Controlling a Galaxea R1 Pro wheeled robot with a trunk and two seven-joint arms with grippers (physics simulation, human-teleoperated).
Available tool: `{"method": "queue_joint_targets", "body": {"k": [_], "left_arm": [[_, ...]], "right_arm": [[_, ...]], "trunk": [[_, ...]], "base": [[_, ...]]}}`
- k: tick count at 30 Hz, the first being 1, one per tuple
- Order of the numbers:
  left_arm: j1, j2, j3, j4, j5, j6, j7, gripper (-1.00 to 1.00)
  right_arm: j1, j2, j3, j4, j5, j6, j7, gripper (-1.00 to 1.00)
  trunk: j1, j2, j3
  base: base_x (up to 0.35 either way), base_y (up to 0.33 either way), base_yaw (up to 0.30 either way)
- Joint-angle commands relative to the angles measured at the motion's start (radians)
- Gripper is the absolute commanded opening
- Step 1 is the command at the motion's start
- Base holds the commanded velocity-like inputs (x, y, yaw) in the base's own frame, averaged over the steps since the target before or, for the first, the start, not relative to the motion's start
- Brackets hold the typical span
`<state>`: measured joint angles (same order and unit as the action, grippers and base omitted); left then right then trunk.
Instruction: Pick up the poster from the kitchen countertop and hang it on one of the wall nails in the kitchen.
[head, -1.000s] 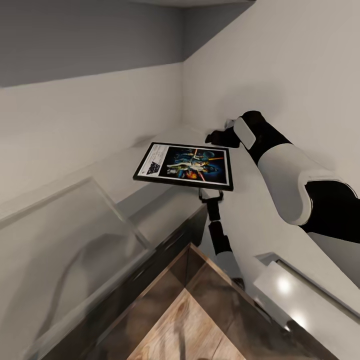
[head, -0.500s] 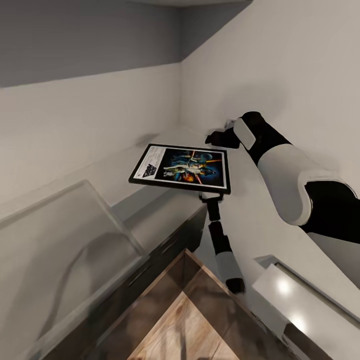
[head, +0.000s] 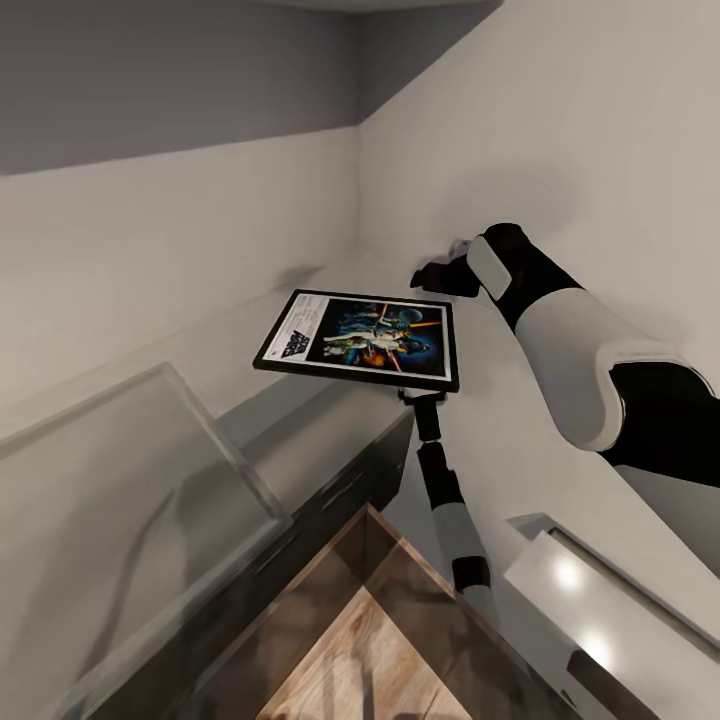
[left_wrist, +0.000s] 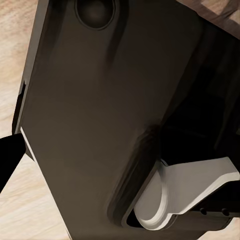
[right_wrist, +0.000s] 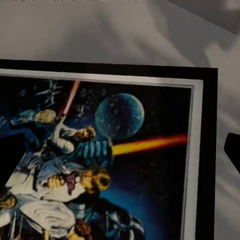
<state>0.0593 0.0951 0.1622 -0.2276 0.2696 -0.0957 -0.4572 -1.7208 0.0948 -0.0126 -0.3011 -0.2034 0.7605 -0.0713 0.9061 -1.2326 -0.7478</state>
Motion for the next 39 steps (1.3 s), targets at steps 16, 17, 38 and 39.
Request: {"method": "queue_joint_targets", "body": {"k": [16,17,38,39], "left_arm": [[0.001,0.0,0.002,-0.001,0.003,0.001,-0.005,1.0],[0.001,-0.001,0.002,-0.001,0.003,0.001,-0.005,1.0],[0.0,-0.001,0.002,-0.001,0.003,0.001,-0.005,1.0],[0.0,-0.002,0.002,-0.001,0.003,0.001,-0.005,1.0]], "right_arm": [[0.0,0.0,-0.001,0.0,-0.009,0.003,-0.007,1.0],[0.0,0.0,-0.001,0.0,-0.009,0.003,-0.007,1.0],[-0.045,0.021,0.0,0.01,-0.007,0.015,-0.016,1.0],[-0.05,0.022,0.0,0.012,-0.007,0.015,-0.016,1.0]], "trunk": [[0.0,0.0,-0.001],[0.0,0.0,-0.001],[0.0,0.0,-0.023],[0.0,0.0,-0.025]], "base": [[0.014,0.0,0.0],[0.0,0.0,0.0],[0.0,0.0,0.0],[0.0,0.0,0.0]]}}
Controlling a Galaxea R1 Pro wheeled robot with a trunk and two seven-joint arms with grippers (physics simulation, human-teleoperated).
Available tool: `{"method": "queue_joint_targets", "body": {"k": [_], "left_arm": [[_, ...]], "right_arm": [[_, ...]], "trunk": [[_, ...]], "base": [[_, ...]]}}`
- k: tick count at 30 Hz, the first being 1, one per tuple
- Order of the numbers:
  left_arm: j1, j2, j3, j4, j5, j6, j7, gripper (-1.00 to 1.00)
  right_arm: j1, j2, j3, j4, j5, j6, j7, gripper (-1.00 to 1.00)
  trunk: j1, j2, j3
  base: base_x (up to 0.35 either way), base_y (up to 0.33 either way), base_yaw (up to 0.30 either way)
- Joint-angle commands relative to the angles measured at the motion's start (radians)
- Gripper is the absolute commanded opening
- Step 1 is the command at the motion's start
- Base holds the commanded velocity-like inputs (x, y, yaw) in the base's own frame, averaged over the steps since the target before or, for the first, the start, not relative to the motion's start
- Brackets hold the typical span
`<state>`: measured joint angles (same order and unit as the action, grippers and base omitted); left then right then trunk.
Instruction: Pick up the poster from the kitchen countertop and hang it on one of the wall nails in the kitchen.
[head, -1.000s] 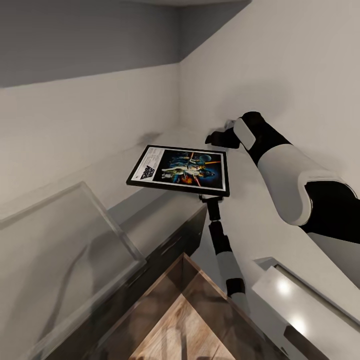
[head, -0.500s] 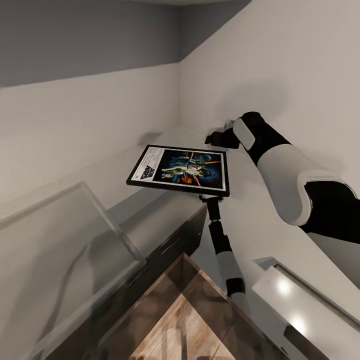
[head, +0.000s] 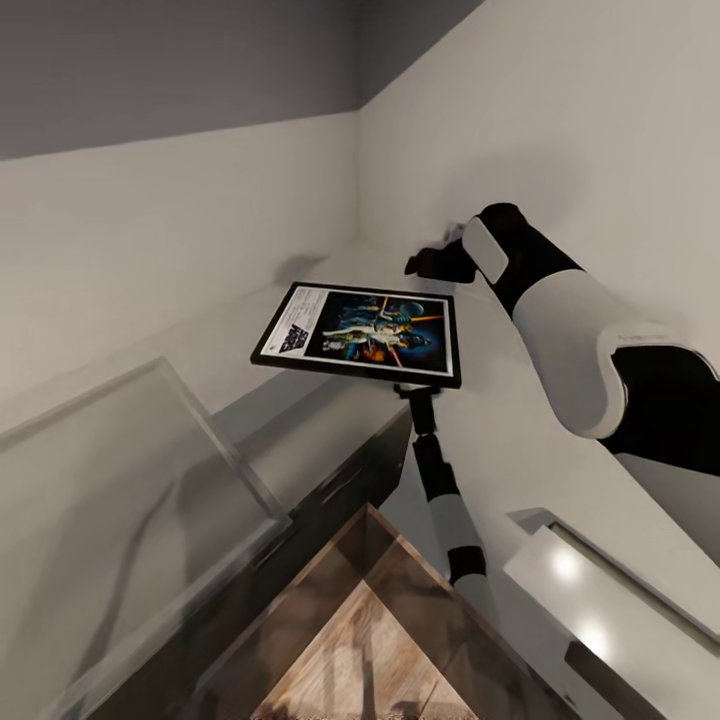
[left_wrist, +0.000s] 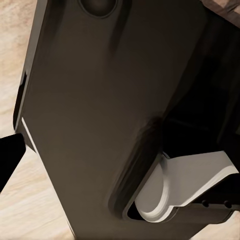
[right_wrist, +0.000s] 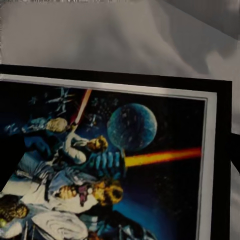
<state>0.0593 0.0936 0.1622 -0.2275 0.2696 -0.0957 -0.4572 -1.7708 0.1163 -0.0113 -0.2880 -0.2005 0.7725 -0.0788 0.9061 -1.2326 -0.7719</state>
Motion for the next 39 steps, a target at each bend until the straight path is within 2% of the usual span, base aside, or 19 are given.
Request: {"method": "queue_joint_targets", "body": {"k": [1,7,12,13,14,19,31,39], "left_arm": [[0.0,0.0,0.002,-0.001,0.003,0.001,-0.005,1.0],[0.0,0.0,0.002,-0.001,0.003,0.001,-0.005,1.0],[0.0,0.0,0.002,-0.001,0.003,0.001,-0.005,1.0],[0.0,0.0,0.002,-0.001,0.003,0.001,-0.005,1.0],[0.0,0.0,0.002,-0.001,0.003,0.001,-0.005,1.0],[0.0,0.0,0.001,0.0,0.003,0.001,-0.005,1.0],[0.001,0.0,0.0,-0.001,0.003,0.001,-0.005,1.0],[0.0,0.0,0.0,-0.001,0.003,0.001,-0.005,1.0]], "right_arm": [[-0.007,0.001,-0.001,0.002,-0.01,0.003,-0.008,1.0],[-0.095,0.003,-0.001,0.065,-0.012,0.004,-0.016,1.0],[-0.146,0.003,-0.001,0.086,-0.017,0.005,-0.066,1.0],[-0.155,0.003,-0.001,0.089,-0.025,0.005,-0.077,1.0],[-0.164,0.003,-0.001,0.092,-0.051,0.005,-0.087,1.0],[-0.171,0.003,-0.001,0.092,-0.081,0.005,-0.096,1.0],[-0.171,0.003,-0.002,0.088,-0.094,-0.005,-0.098,1.0],[-0.171,0.003,-0.003,0.087,-0.1,-0.008,-0.097,1.0]], "trunk": [[0.0,0.0,-0.002],[0.0,0.0,-0.012],[0.0,0.0,-0.02],[0.0,0.0,-0.022],[0.0,0.0,-0.024],[0.0,0.0,-0.032],[0.0,0.0,-0.051],[0.0,0.0,-0.054]], "base": [[0.0,0.0,0.0],[0.0,0.0,0.0],[0.0,0.0,0.0],[0.0,0.0,0.0],[0.0,0.0,0.0],[0.0,0.0,0.0],[0.0,0.0,0.0],[0.0,0.0,0.0]]}}
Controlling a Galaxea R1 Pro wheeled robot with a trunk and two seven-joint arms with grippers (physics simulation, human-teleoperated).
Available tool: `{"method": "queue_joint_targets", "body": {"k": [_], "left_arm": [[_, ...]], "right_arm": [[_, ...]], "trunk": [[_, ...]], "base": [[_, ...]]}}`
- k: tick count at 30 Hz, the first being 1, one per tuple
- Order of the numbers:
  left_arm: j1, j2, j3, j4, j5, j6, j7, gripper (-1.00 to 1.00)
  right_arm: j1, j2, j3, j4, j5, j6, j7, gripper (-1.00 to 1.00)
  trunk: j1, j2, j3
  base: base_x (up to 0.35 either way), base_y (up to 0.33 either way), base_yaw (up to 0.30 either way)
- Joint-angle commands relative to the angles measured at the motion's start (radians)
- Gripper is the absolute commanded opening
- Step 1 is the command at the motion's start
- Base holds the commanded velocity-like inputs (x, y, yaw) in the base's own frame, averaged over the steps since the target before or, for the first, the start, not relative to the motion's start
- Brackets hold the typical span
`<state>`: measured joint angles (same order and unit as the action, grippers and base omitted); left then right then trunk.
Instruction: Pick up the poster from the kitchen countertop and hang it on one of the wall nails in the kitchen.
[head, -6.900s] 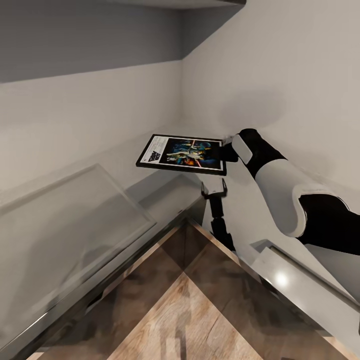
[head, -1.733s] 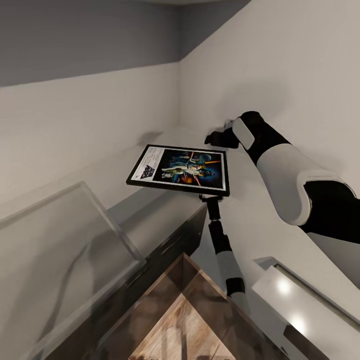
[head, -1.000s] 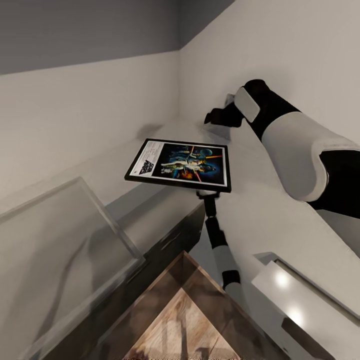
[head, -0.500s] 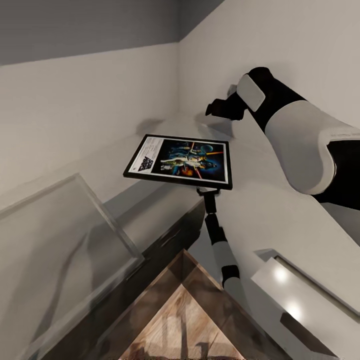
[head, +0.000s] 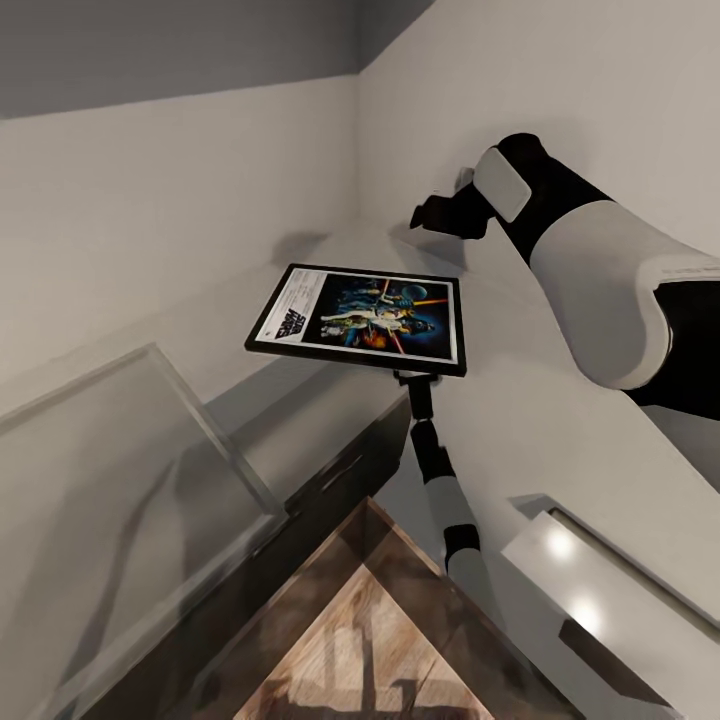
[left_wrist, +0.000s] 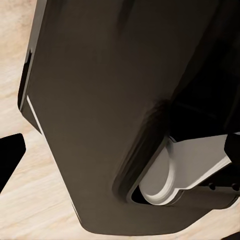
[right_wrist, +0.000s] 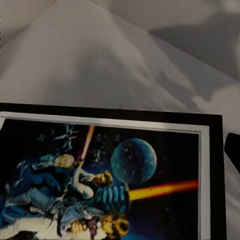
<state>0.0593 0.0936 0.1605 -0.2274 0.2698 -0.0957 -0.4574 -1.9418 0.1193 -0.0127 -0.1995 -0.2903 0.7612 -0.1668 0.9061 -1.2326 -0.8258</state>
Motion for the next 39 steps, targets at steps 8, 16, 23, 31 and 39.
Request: {"method": "queue_joint_targets", "body": {"k": [8,16,23,31,39], "left_arm": [[0.001,0.0,0.002,-0.001,0.003,0.001,-0.005,1.0],[0.001,0.0,0.002,-0.001,0.003,0.001,-0.006,1.0],[0.001,0.0,0.002,-0.001,0.003,0.001,-0.006,1.0],[0.001,0.0,0.002,0.0,0.003,0.001,-0.006,1.0],[0.001,0.0,0.002,-0.001,0.003,0.001,-0.006,1.0]], "right_arm": [[0.0,0.006,-0.002,-0.001,-0.01,0.001,-0.008,1.0],[0.0,0.008,0.0,0.0,-0.01,-0.001,-0.007,1.0],[0.0,0.012,0.0,0.0,-0.01,0.0,-0.007,1.0],[0.0,0.02,0.0,0.001,-0.01,0.0,-0.007,1.0],[0.0,0.022,0.0,0.004,-0.01,0.0,-0.008,1.0]], "trunk": [[0.0,0.0,-0.001],[0.0,0.0,-0.001],[0.0,0.0,-0.009],[0.0,0.0,-0.022],[0.0,0.0,-0.035]], "base": [[0.0,0.0,0.0],[0.0,0.0,0.0],[0.0,0.0,0.0],[0.0,0.0,0.0],[0.0,0.0,0.0]]}}
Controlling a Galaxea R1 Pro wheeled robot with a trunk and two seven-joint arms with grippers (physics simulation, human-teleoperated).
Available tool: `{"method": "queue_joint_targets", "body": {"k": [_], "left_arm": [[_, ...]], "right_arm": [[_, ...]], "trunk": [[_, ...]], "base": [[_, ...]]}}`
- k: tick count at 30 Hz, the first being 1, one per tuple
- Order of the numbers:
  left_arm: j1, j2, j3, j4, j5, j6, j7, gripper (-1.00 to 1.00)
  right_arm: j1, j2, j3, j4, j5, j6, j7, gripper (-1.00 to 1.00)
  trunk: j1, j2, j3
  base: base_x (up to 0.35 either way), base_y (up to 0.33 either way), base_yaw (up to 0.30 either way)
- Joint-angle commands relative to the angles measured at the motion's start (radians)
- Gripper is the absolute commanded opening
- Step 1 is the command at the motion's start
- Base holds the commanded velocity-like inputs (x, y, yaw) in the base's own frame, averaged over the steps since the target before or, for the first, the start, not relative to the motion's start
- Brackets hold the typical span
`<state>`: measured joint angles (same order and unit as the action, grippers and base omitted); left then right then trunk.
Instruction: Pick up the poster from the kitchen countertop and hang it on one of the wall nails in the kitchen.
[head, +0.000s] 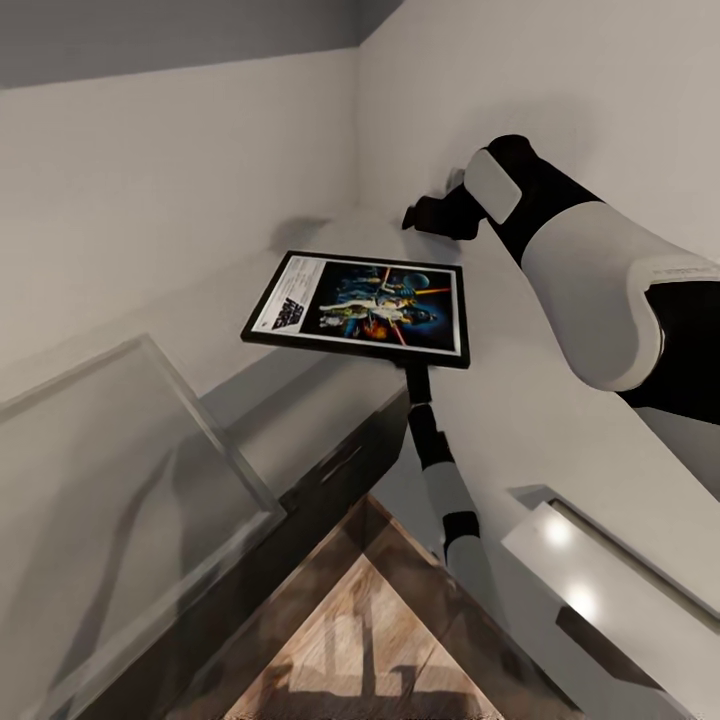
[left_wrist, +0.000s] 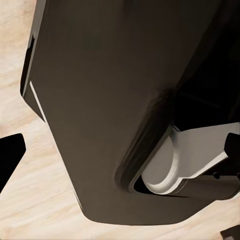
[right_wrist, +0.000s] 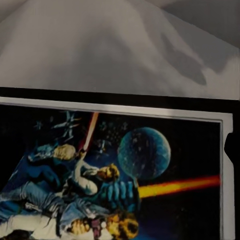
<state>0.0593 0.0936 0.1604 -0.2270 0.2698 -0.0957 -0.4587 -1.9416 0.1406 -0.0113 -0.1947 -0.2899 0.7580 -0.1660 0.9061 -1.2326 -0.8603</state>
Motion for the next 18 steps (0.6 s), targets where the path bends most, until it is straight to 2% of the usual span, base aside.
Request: {"method": "queue_joint_targets", "body": {"k": [1,6,10,12,15,18], "left_arm": [[0.001,0.0,0.002,-0.001,0.003,0.001,-0.005,1.0],[0.0,0.0,0.002,-0.001,0.003,0.001,-0.005,1.0],[0.0,0.0,0.002,-0.001,0.003,0.001,-0.005,1.0],[0.0,0.0,0.002,-0.001,0.003,0.001,-0.005,1.0],[0.001,0.0,0.002,-0.001,0.003,0.001,-0.005,1.0],[0.001,0.0,0.002,-0.001,0.003,0.001,-0.005,1.0]], "right_arm": [[0.0,0.0,-0.001,-0.001,-0.01,0.003,-0.009,1.0],[0.0,0.0,-0.001,0.001,-0.009,0.004,-0.011,1.0],[-0.001,0.007,-0.001,0.002,-0.019,0.01,-0.053,1.0],[-0.004,0.014,-0.001,0.001,-0.048,0.012,-0.09,1.0],[-0.039,0.021,-0.001,0.001,-0.143,0.015,-0.128,1.0],[-0.065,0.022,-0.001,0.001,-0.175,0.016,-0.14,1.0]], "trunk": [[0.0,0.0,-0.002],[0.0,0.0,-0.01],[0.0,0.0,-0.017],[0.0,0.0,-0.02],[0.0,0.0,-0.025],[0.0,0.0,-0.03]], "base": [[0.0,0.0,0.0],[0.0,0.0,0.0],[0.0,0.0,0.0],[0.0,0.0,0.0],[0.0,0.0,0.0],[0.0,0.0,0.0]]}}
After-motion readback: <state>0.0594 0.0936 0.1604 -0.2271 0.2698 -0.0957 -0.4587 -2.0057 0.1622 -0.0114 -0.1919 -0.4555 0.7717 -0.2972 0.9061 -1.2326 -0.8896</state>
